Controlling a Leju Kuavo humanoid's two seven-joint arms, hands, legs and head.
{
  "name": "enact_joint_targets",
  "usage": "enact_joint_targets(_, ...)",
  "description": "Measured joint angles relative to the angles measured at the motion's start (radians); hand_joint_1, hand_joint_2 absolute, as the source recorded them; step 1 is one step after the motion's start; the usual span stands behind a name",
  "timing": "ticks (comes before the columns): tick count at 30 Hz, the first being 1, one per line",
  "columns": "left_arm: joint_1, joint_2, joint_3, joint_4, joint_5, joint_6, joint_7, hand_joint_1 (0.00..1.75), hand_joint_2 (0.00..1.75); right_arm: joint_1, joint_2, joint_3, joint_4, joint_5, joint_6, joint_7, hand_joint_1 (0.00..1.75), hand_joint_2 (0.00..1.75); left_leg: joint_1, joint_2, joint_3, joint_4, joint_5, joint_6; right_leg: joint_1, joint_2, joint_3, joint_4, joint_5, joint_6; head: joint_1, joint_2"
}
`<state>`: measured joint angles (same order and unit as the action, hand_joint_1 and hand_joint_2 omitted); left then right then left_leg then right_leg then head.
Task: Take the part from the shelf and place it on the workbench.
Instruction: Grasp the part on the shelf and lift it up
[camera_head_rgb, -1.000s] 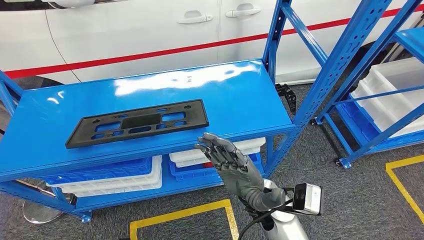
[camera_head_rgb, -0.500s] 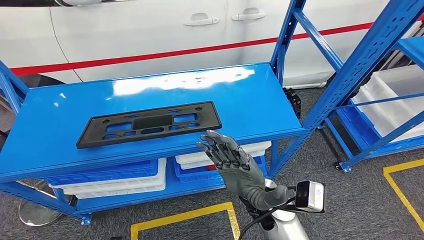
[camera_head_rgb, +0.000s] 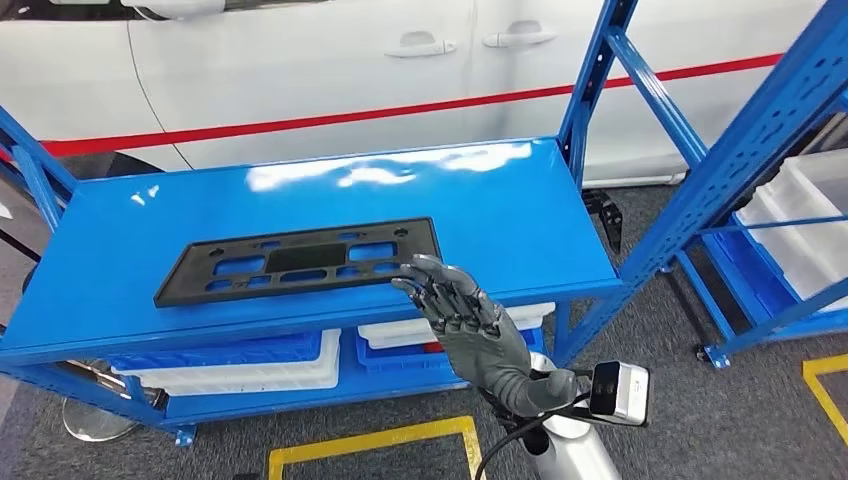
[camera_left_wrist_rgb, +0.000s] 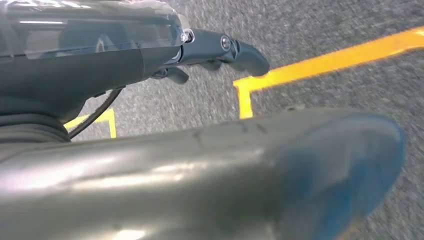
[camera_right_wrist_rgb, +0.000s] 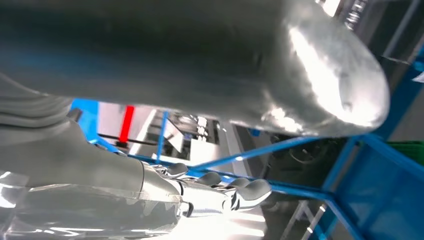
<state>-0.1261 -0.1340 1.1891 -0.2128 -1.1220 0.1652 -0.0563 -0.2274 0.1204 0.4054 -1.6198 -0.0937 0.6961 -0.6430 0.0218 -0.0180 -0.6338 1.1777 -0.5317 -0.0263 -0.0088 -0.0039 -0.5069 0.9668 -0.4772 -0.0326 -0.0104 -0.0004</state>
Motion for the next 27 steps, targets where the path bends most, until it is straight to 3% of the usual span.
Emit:
enact_joint_targets(1, 0.002, 0.0, 0.0, 0.0, 0.0, 0.0, 0.0, 0.0, 0.0, 0.001, 0.0, 0.0, 0.001, 0.001, 0.001, 0.0, 0.0, 0.0, 0.0, 0.002, -0.05, 0.065, -0.013, -0.002, 0.001, -0.009, 0.013, 0.0, -0.011, 0.0, -0.001, 0.0)
enact_joint_targets(2, 0.005, 0.0, 0.0, 0.0, 0.001, 0.0, 0.001, 0.0, 0.0, 0.002, 0.0, 0.0, 0.001, 0.002, 0.002, 0.0, 0.0, 0.0, 0.0, 0.004, -0.09, 0.104, -0.007, -0.004, 0.002, -0.017, 0.028, 0.0, -0.024, 0.0, -0.001, 0.0)
enact_joint_targets(3, 0.009, 0.001, 0.001, 0.0, 0.002, 0.001, 0.002, 0.0, 0.0, 0.003, 0.0, 0.0, 0.002, 0.002, 0.002, 0.0, 0.0, 0.0, 0.0, 0.007, -0.111, 0.103, 0.021, -0.003, 0.003, -0.023, 0.045, 0.002, -0.038, 0.002, -0.001, 0.0)
enact_joint_targets(5, 0.015, 0.003, 0.002, 0.0, 0.003, 0.002, 0.002, 0.0, 0.0, 0.002, 0.0, 0.0, 0.002, 0.002, 0.002, 0.0, 0.0, 0.0, -0.004, 0.023, -0.103, 0.003, 0.13, 0.004, 0.005, -0.037, 0.085, 0.006, -0.074, 0.007, -0.001, 0.0)
enact_joint_targets(6, 0.015, 0.004, 0.002, 0.0, 0.004, 0.002, 0.001, 0.0, 0.0, 0.001, 0.0, 0.0, 0.002, 0.002, 0.002, 0.0, 0.0, 0.0, -0.008, 0.036, -0.086, -0.046, 0.17, 0.011, 0.007, -0.043, 0.101, 0.01, -0.093, 0.012, -0.001, 0.0)
enact_joint_targets(7, 0.015, 0.006, 0.003, 0.0, 0.005, 0.0, 0.0, 0.0, 0.0, 0.0, 0.0, 0.0, 0.003, 0.001, 0.002, 0.0, 0.0, 0.0, -0.012, 0.046, -0.07, -0.085, 0.189, 0.017, 0.009, -0.048, 0.111, 0.015, -0.109, 0.017, 0.001, 0.0)
enact_joint_targets(10, 0.012, 0.006, 0.008, 0.0, 0.013, -0.008, -0.008, 0.0, 0.0, -0.004, 0.0, 0.0, 0.005, -0.015, 0.006, 0.001, 0.0, 0.0, -0.019, 0.048, -0.051, -0.112, 0.154, 0.036, 0.013, -0.057, 0.125, 0.017, -0.133, 0.033, 0.01, -0.001)
enact_joint_targets(12, 0.012, 0.006, 0.012, 0.0, 0.017, -0.012, -0.011, 0.0, 0.0, -0.011, 0.002, 0.0, 0.005, -0.023, 0.007, 0.002, 0.0, 0.0, -0.015, 0.041, -0.043, -0.12, 0.141, 0.045, 0.011, -0.047, 0.129, 0.021, -0.149, 0.043, 0.014, -0.001)
enact_joint_targets(14, 0.008, 0.005, 0.015, 0.0, 0.019, -0.014, -0.014, 0.0, 0.0, -0.015, 0.002, 0.0, 0.008, -0.026, 0.006, 0.005, 0.0, 0.0, -0.011, 0.036, -0.032, -0.132, 0.135, 0.052, 0.005, -0.02, 0.081, 0.105, -0.184, 0.052, 0.018, -0.001)
enact_joint_targets(16, 0.004, 0.005, 0.017, 0.0, 0.02, -0.014, -0.018, 0.0, 0.0, -0.014, 0.0, 0.0, 0.013, -0.029, 0.002, 0.009, 0.0, 0.0, -0.011, 0.029, -0.024, -0.137, 0.128, 0.054, -0.001, -0.005, -0.024, 0.253, -0.222, 0.059, 0.021, -0.001)
enact_joint_targets(17, 0.003, 0.005, 0.018, 0.0, 0.021, -0.014, -0.019, 0.0, 0.0, -0.012, 0.0, 0.0, 0.017, -0.029, 0.001, 0.012, 0.0, 0.0, -0.01, 0.025, -0.02, -0.138, 0.124, 0.053, -0.004, -0.004, -0.07, 0.303, -0.221, 0.062, 0.02, -0.001)
enact_joint_targets(18, 0.003, 0.005, 0.018, 0.0, 0.022, -0.015, -0.018, 0.0, 0.0, -0.011, -0.001, 0.0, 0.019, -0.03, -0.001, 0.014, 0.0, 0.0, -0.01, 0.021, -0.014, -0.138, 0.119, 0.052, -0.006, -0.003, -0.102, 0.321, -0.2, 0.063, 0.02, -0.001)
enact_joint_targets(19, 0.004, 0.005, 0.019, 0.001, 0.023, -0.018, -0.013, 0.0, 0.0, -0.01, -0.002, 0.0, 0.021, -0.03, -0.002, 0.016, 0.0, 0.0, -0.009, 0.018, -0.005, -0.137, 0.115, 0.049, -0.007, -0.003, -0.113, 0.3, -0.158, 0.063, 0.02, -0.002)
enact_joint_targets(21, 0.004, 0.004, 0.021, 0.002, 0.029, -0.03, 0.001, 0.0, 0.0, -0.009, -0.003, 0.0, 0.022, -0.032, -0.002, 0.018, 0.0, 0.0, -0.009, 0.012, 0.012, -0.138, 0.107, 0.043, -0.007, -0.002, -0.097, 0.188, -0.054, 0.059, 0.02, -0.002)
enact_joint_targets(22, 0.003, 0.004, 0.023, 0.002, 0.034, -0.037, 0.007, 0.0, 0.0, -0.009, -0.004, 0.0, 0.023, -0.033, -0.002, 0.019, 0.0, 0.0, -0.009, 0.008, 0.016, -0.138, 0.106, 0.038, -0.005, 0.0, -0.086, 0.138, -0.019, 0.055, 0.02, -0.002)
enact_joint_targets(23, 0.003, 0.004, 0.026, 0.002, 0.039, -0.042, 0.01, 0.0, 0.0, -0.009, -0.005, 0.0, 0.024, -0.035, -0.002, 0.019, 0.0, 0.0, -0.01, 0.006, 0.016, -0.138, 0.106, 0.033, -0.002, 0.001, -0.079, 0.103, -0.003, 0.049, 0.02, -0.002)
enact_joint_targets(27, 0.003, 0.004, 0.037, 0.002, 0.044, -0.046, 0.018, 0.0, 0.0, -0.01, -0.005, 0.0, 0.025, -0.038, -0.003, 0.02, 0.0, 0.0, -0.009, 0.008, 0.003, -0.136, 0.105, 0.009, 0.0, 0.004, -0.079, 0.067, 0.0, 0.019, 0.019, -0.002)
